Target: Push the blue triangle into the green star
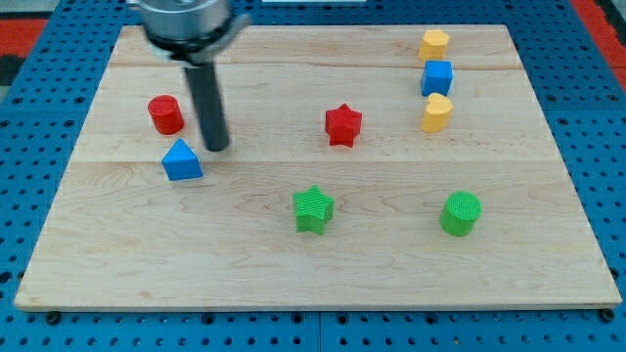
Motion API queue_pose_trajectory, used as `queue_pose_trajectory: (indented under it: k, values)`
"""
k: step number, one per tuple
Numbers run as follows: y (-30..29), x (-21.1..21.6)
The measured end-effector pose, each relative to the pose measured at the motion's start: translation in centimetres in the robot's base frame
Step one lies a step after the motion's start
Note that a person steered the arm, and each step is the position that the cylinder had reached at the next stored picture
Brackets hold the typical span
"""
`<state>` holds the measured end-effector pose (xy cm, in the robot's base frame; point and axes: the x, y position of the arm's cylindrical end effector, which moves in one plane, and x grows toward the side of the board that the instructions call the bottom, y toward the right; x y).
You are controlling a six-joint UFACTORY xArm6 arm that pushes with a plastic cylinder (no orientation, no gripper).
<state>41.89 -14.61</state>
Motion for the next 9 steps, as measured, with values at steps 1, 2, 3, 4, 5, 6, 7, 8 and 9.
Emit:
queue_pose_trajectory:
  k: [1, 2, 3, 4, 5, 6, 7, 8, 9]
  values:
    - [-7.3, 0.5]
    - [-8.7, 0.9]
    - [-8.0, 3.9]
    - [-4.3, 4.9]
    - [-3.9, 3.3]
    - [-3.2, 1.8]
    - [3.4, 0.6]
    - [6.0, 2.8]
    - [6.0, 6.3]
